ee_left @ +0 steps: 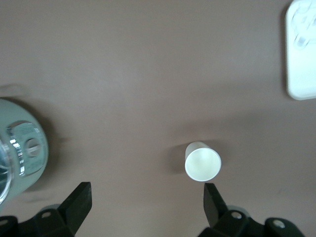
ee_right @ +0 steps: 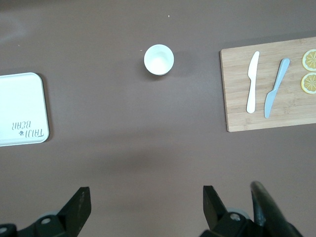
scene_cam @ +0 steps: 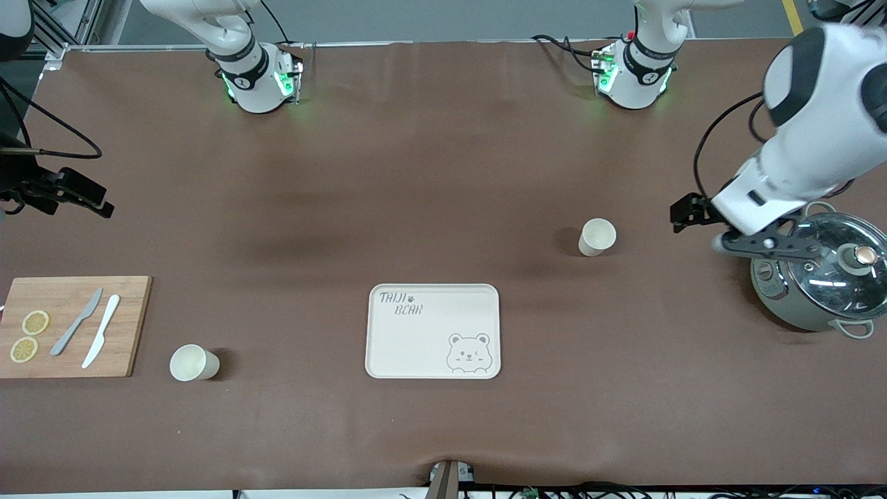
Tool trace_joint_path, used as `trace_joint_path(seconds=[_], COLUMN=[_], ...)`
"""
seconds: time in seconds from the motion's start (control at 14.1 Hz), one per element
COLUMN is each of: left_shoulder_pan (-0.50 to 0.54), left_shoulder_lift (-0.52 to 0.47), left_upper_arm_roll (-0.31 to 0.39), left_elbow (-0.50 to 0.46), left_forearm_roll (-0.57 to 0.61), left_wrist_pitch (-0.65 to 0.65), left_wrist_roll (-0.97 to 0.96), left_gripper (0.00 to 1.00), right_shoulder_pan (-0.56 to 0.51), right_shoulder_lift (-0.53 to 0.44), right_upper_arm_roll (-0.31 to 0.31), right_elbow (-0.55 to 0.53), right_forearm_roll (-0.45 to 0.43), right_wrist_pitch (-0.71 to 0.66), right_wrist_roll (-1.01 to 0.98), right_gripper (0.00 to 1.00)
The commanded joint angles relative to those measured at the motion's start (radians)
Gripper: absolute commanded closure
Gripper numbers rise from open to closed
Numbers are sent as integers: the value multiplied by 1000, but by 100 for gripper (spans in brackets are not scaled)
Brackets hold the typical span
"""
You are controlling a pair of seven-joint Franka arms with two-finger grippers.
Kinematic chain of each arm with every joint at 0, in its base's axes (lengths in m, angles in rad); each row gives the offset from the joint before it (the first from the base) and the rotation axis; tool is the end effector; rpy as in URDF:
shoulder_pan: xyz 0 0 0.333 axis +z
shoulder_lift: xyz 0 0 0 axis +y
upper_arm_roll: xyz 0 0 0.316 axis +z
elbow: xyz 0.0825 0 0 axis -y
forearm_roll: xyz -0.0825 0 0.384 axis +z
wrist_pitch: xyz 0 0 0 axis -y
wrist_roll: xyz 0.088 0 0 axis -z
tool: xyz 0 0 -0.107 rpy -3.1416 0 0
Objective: Place white IKEA cup upright on tray with both arms
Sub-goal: 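Move the left gripper toward the white cup beside the steel pot, then lower the left gripper over the white cup and close on it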
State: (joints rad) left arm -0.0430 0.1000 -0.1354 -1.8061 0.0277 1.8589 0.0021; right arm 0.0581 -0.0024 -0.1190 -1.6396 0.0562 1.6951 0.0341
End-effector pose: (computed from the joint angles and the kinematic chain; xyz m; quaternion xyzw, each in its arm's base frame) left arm 0.5776 -0.0996 0.4802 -0.9953 0.0941 0.0225 0.0084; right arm 0.5637 -0.0291 0.6044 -0.9979 0.0501 -0.0293 0.0277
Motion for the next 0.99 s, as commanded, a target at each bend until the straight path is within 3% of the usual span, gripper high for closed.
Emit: trace_joint_path(seconds=[0.0,0.14,0.5,0.92], left_shoulder_pan=[9,9,9,9], left_shoulder_lift=[-45,-57,-152,-167], left_upper_arm_roll=[-10,-10,-33,-35], left_elbow=[-261,-401,-608,-725], left_forearm_roll=[6,-20,-23,-35], left_wrist_pitch=[208,382,525,649], left_wrist_roll=[53,53,53,41], left_gripper=[0,0,0,0], right_shoulder_pan=[17,20,19,20], right_shoulder_lift=[-15,-15,-15,-15], right_upper_arm_roll=[-5,-5,-5,-5], right_elbow=[1,1,0,0], right_forearm_roll=[-18,-18,-18,-18], right_wrist_pitch=[-2,-2,-3,-2], right_wrist_roll=[21,23,23,23], right_gripper=[0,0,0,0])
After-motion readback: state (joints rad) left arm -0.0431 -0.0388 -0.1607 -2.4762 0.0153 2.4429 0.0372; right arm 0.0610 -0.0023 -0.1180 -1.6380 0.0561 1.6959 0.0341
